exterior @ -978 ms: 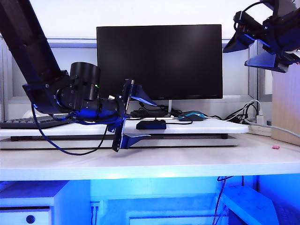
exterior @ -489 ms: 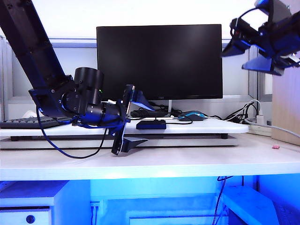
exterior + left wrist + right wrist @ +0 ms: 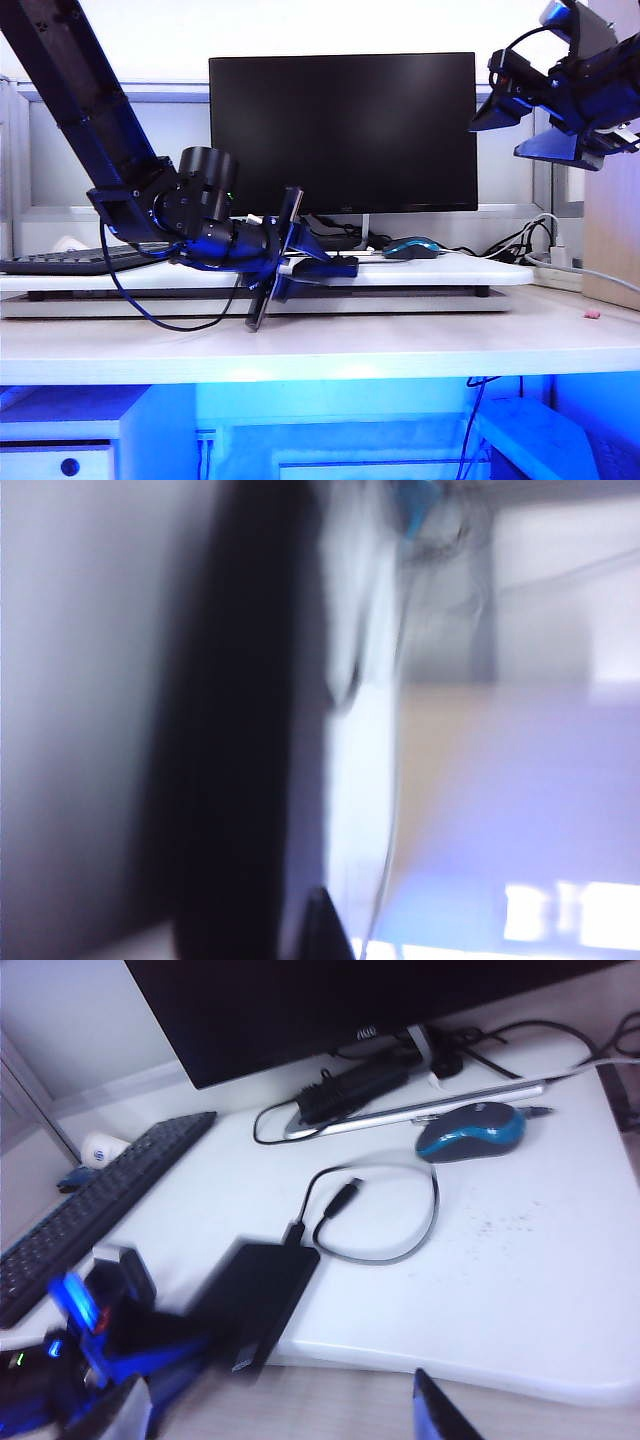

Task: Unplug the data cable of the portable hard drive.

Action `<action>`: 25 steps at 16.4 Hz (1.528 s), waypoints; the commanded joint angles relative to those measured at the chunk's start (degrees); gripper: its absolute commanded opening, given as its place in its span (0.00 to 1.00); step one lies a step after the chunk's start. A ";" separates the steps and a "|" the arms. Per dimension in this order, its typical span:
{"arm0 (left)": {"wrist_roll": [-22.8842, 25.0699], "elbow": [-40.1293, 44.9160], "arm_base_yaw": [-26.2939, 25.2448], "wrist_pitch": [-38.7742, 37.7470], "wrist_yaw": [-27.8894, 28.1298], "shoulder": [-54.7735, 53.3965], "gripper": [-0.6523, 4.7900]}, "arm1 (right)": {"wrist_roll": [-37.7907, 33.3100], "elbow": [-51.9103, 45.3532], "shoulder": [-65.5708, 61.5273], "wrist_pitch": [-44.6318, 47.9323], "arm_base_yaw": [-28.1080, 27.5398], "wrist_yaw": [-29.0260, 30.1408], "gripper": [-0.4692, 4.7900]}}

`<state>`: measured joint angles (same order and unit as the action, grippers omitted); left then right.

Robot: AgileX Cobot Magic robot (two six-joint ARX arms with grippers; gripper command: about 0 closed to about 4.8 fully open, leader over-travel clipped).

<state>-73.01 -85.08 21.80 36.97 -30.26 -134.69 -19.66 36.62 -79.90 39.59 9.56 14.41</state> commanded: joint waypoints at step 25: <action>-2.49 -0.63 0.46 23.65 -35.78 8.50 0.11 | -8.20 30.16 -19.80 -3.65 1.22 10.12 0.76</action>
<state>-75.72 -85.41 22.09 59.22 -65.52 -126.87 -27.51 66.50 -99.94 33.95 10.44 24.88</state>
